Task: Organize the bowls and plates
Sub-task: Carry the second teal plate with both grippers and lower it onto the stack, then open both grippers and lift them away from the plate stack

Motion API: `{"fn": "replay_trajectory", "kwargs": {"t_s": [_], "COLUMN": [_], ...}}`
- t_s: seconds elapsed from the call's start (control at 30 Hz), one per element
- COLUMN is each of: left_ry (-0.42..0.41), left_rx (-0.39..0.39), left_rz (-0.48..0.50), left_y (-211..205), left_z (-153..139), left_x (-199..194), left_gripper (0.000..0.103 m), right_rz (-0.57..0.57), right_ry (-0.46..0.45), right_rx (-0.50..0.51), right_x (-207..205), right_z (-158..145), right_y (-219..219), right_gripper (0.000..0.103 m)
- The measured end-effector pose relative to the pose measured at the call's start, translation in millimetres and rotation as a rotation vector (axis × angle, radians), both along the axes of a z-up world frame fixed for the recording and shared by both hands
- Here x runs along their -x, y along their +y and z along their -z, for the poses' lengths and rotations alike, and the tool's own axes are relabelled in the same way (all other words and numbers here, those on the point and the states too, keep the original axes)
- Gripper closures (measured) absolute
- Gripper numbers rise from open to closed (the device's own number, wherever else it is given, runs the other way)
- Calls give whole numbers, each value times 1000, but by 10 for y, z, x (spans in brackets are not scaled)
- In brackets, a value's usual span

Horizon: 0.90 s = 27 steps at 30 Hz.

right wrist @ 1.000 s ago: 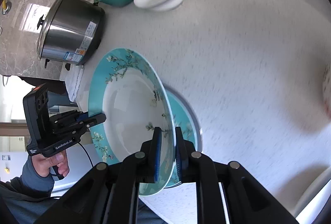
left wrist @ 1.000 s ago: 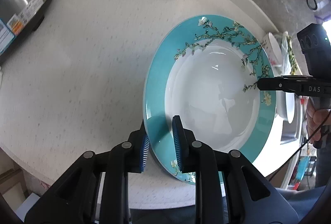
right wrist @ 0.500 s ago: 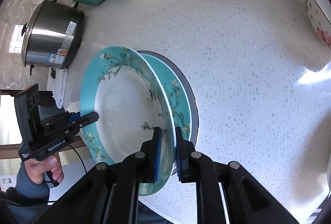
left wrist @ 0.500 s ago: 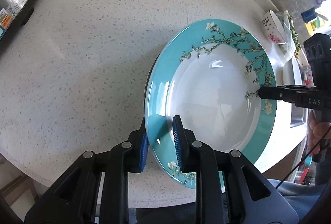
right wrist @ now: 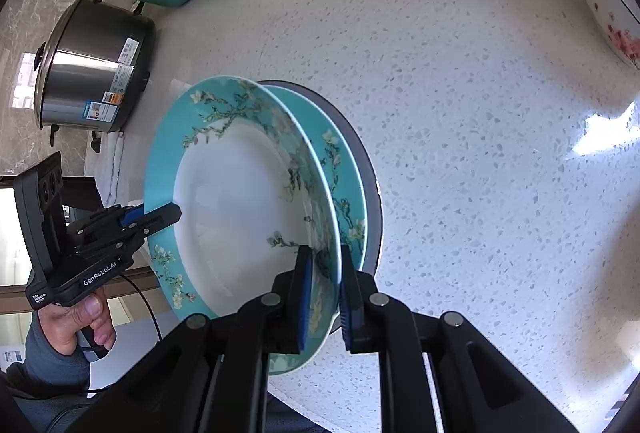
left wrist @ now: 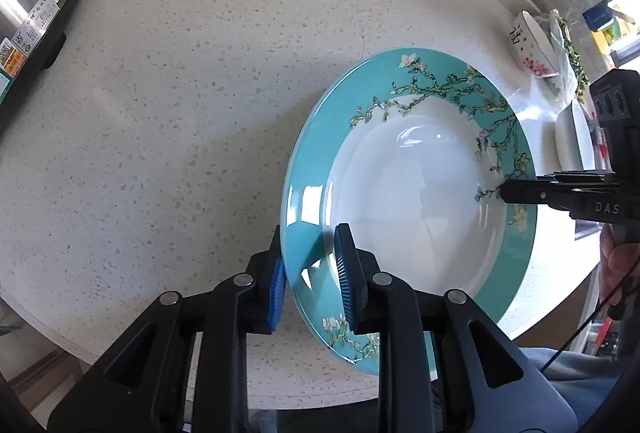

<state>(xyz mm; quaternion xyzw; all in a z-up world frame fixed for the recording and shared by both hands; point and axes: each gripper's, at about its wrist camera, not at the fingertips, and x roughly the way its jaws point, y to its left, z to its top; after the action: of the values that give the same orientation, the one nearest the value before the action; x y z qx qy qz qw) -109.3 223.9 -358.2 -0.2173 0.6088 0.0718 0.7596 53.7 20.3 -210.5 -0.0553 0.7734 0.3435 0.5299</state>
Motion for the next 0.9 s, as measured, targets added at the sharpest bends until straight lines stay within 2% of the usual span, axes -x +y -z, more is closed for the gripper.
{"fn": "replay_trajectory", "kwargs": {"t_s": [0.23,0.43,0.57,0.67,0.9], "left_ry": [-5,-16,-28,-30,-38], "left_rx": [-26,-53,-63,-77,-83], "left_rz": [5,11,12,18,28], "left_y": [-73,-140,-167,-195,-213], "left_z": [37,53,58,60,57], "left_x": [-21,-89,-128,-159,-219], "left_gripper": [78,72,71,70,67], "right_rz": [-30,-104,-178,-219,-245], "right_ry": [-69,-222,-335,-399,-464], "right_rx": [23,76,118,151,192], "right_x": [79,227,353,426,486], "right_z": [-61,-170,-224,-231,-185], "right_y": [57,204,307,355,433], "right_gripper": [87,79,72,70,69]}}
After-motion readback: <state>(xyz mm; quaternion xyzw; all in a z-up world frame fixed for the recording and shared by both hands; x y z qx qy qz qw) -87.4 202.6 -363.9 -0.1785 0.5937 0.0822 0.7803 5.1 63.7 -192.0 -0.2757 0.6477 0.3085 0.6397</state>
